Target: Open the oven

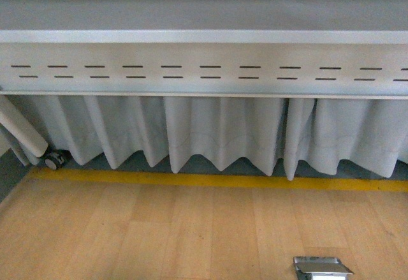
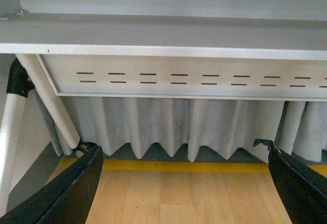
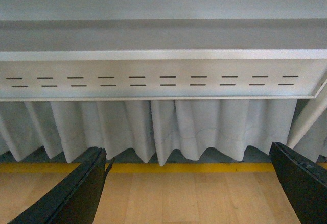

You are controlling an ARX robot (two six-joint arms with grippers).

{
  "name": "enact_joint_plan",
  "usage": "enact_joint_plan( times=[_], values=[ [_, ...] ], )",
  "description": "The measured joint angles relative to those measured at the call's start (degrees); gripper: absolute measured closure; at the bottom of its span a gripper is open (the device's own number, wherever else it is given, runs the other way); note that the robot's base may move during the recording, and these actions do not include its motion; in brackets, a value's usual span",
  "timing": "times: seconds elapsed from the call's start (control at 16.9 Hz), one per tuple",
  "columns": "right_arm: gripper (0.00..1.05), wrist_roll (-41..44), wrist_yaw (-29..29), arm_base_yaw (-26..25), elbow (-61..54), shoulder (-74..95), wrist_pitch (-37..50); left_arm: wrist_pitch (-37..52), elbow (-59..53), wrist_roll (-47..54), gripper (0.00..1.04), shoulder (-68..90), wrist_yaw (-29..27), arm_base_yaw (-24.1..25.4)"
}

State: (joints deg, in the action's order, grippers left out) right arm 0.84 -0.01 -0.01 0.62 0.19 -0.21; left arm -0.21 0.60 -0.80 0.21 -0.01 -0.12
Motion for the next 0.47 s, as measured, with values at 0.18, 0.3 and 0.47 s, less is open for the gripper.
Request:
enact_joint_plan(
  times=[0.18,0.3,0.47],
  values=[
    [0.06,0.00,0.00,0.00,0.00,0.00,0.02,0.00,0.00,0.00,0.07,0.00,0.00,0.02],
    [0.06,0.00,0.00,0.00,0.00,0.00,0.00,0.00,0.00,-0.02,0.07,-0.02,0.00,0.00],
    [0.06,0.00,0.00,0.00,0.00,0.00,0.00,0.00,0.00,0.00,0.07,-0.02,0.00,0.00]
  ],
)
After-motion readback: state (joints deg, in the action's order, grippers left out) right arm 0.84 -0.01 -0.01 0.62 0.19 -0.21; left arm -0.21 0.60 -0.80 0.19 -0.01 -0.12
